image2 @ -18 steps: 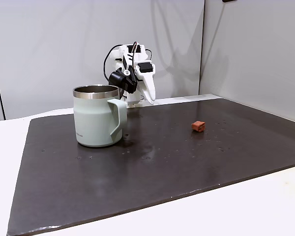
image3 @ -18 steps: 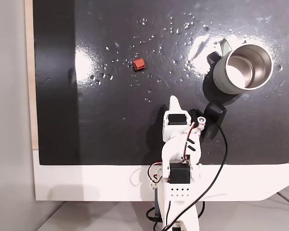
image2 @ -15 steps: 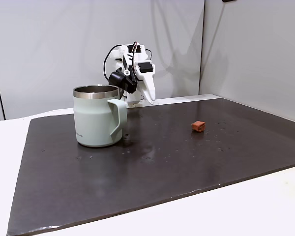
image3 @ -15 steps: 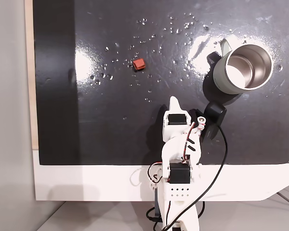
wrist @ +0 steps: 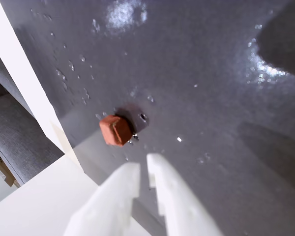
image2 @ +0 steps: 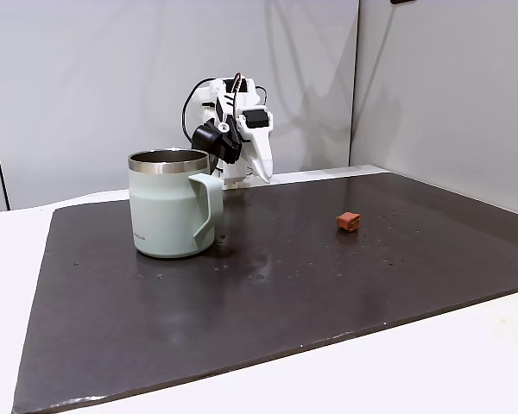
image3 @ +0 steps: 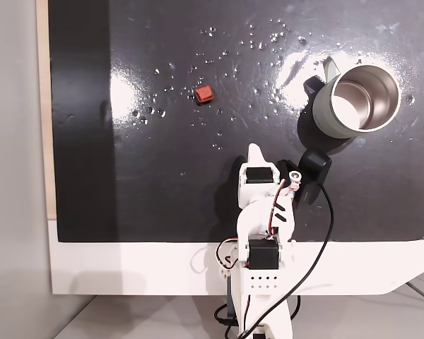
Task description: Grasp a cube and put it in the cup.
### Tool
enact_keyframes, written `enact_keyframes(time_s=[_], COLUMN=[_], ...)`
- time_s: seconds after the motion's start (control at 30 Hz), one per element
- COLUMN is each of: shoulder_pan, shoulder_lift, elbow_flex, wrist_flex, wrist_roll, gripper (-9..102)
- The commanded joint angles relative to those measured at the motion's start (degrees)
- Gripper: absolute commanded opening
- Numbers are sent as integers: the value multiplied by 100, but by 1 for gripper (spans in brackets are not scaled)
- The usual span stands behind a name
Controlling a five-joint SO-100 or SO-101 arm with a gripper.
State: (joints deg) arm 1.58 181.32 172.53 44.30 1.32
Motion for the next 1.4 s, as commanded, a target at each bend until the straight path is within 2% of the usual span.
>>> enact_keyframes(time_s=[0.0,0.33,0.6,0.9,1.37], shoulder_pan=[193,-79,-299,-580,-1081], shoulder_lift=[79,-18,-2153,-4359,-6601], elbow_flex=[-35,-809,-2821,-5265,-7321], wrist_flex=[-193,158,229,879,1740], wrist_roll=[88,-229,105,545,1195], gripper=[0,0,0,0,0])
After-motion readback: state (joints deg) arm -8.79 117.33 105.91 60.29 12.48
